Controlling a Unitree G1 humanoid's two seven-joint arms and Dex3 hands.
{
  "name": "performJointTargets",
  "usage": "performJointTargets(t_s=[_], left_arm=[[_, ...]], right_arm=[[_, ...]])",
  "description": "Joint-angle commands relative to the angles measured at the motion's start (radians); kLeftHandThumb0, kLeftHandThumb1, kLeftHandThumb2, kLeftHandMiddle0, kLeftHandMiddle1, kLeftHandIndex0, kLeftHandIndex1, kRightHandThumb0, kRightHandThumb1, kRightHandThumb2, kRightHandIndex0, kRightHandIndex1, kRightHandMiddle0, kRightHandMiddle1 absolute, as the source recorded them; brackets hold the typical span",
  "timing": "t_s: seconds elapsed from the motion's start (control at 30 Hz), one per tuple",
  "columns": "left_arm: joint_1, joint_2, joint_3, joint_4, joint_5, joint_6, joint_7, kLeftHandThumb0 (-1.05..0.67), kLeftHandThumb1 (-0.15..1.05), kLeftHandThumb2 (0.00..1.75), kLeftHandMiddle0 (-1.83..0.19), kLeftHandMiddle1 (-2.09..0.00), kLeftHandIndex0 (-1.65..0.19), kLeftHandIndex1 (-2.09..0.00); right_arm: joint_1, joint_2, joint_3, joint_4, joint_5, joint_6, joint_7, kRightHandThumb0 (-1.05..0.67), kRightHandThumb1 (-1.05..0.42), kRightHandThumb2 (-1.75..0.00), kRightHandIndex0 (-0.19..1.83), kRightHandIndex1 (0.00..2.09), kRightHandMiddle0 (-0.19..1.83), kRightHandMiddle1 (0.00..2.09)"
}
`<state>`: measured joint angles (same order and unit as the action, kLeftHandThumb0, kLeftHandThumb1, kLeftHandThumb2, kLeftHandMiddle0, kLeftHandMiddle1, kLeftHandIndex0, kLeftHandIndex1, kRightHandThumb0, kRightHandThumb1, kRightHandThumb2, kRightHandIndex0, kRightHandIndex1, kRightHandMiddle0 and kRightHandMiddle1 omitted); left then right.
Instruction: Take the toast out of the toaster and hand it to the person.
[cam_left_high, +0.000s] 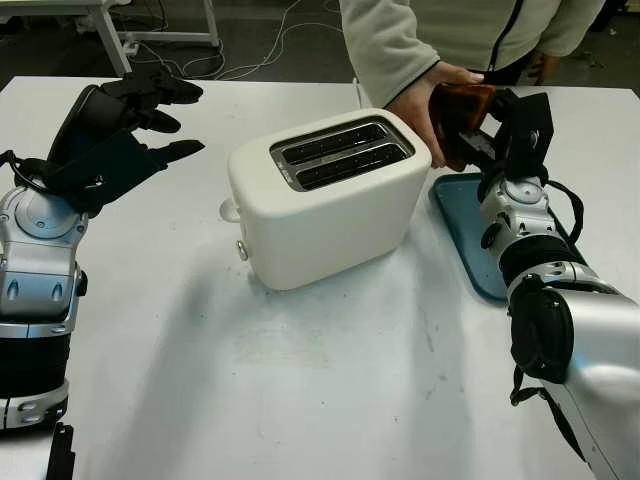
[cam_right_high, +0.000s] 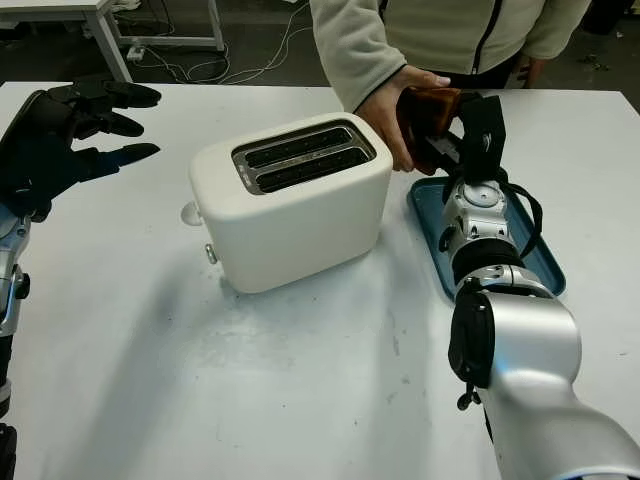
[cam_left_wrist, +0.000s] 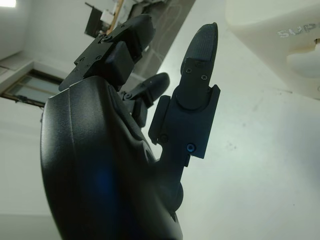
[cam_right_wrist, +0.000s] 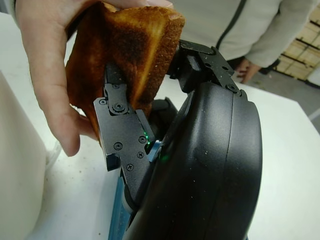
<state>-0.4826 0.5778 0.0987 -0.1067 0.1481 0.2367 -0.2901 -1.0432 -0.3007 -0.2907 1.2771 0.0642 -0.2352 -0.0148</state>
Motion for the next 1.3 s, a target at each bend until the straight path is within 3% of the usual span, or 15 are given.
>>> performJointTargets(t_s=[0.0, 0.17, 0.33, 0.4, 0.43, 0.47, 0.53, 0.77, 0.97, 1.23, 1.27], left_arm=[[-0.004, -0.004, 0.008, -0.014, -0.004, 0.011, 0.003, -0.49, 0.84, 0.00, -0.32, -0.96, -0.48, -0.45], [0.000, 0.001, 0.005, -0.018, 0.001, 0.008, 0.002, -0.49, 0.85, 0.00, -0.32, -0.95, -0.48, -0.45], [0.003, 0.003, 0.005, -0.017, 0.005, -0.001, 0.004, -0.49, 0.85, 0.00, -0.33, -0.95, -0.48, -0.45], [0.003, 0.003, 0.005, -0.015, 0.005, -0.005, 0.004, -0.49, 0.85, 0.00, -0.34, -0.94, -0.49, -0.45], [0.003, 0.002, 0.006, -0.015, 0.003, -0.004, 0.003, -0.49, 0.85, 0.00, -0.34, -0.94, -0.49, -0.45], [0.002, 0.003, 0.006, -0.016, 0.003, -0.001, 0.001, -0.49, 0.85, 0.00, -0.34, -0.94, -0.49, -0.45], [0.002, 0.006, 0.004, -0.020, 0.006, 0.006, -0.001, -0.52, 0.85, 0.00, -0.33, -0.94, -0.48, -0.45], [0.004, -0.002, 0.009, -0.023, -0.001, 0.011, 0.003, -0.49, 0.84, 0.00, -0.34, -0.93, -0.49, -0.45], [0.008, 0.000, 0.010, -0.024, -0.002, 0.001, 0.001, -0.48, 0.85, 0.00, -0.33, -0.93, -0.48, -0.45], [0.040, -0.004, 0.033, -0.081, -0.018, 0.034, 0.000, -0.43, 0.85, 0.00, -0.30, -0.92, -0.46, -0.44], [0.050, -0.009, 0.042, -0.090, -0.025, 0.033, 0.004, -0.40, 0.84, 0.00, -0.31, -0.92, -0.47, -0.45]], right_arm=[[-0.006, 0.014, -0.009, -0.026, 0.024, -0.042, 0.016, 0.00, -0.92, -0.33, 0.77, 1.75, 0.44, 1.75], [-0.009, 0.012, -0.008, -0.035, 0.027, -0.003, 0.064, -0.03, -0.92, -0.36, 0.73, 1.75, 0.38, 1.75], [-0.003, 0.000, 0.003, -0.035, 0.021, 0.013, 0.099, -0.10, -0.92, -0.28, 0.54, 1.75, 0.24, 1.64], [0.006, -0.016, 0.031, -0.040, 0.003, 0.008, 0.175, -0.29, -0.92, -0.20, 0.27, 1.27, 0.26, 1.00], [0.011, -0.027, 0.054, -0.043, -0.014, 0.002, 0.209, -0.42, -0.92, -0.20, 0.12, 0.68, 0.17, 0.54], [0.018, -0.039, 0.080, -0.051, -0.034, -0.007, 0.242, -0.50, -0.92, -0.20, 0.07, 0.39, 0.15, 0.31], [0.029, -0.055, 0.113, -0.066, -0.057, -0.016, 0.275, -0.67, -0.92, -0.18, 0.01, 0.08, 0.03, 0.07], [0.070, -0.089, 0.188, -0.130, -0.127, -0.047, 0.251, -0.89, -0.84, -0.01, 0.00, 0.00, 0.00, 0.00], [0.132, -0.102, 0.189, -0.217, -0.124, -0.065, 0.234, -0.81, -0.84, -0.01, 0.00, 0.00, 0.00, 0.00], [0.371, -0.050, 0.152, -0.550, -0.116, -0.033, 0.040, -0.79, -0.90, -0.03, 0.00, 0.00, 0.00, 0.00], [0.419, -0.035, 0.149, -0.622, -0.120, -0.015, 0.011, -0.76, -0.91, -0.12, 0.00, 0.00, 0.01, 0.00]])
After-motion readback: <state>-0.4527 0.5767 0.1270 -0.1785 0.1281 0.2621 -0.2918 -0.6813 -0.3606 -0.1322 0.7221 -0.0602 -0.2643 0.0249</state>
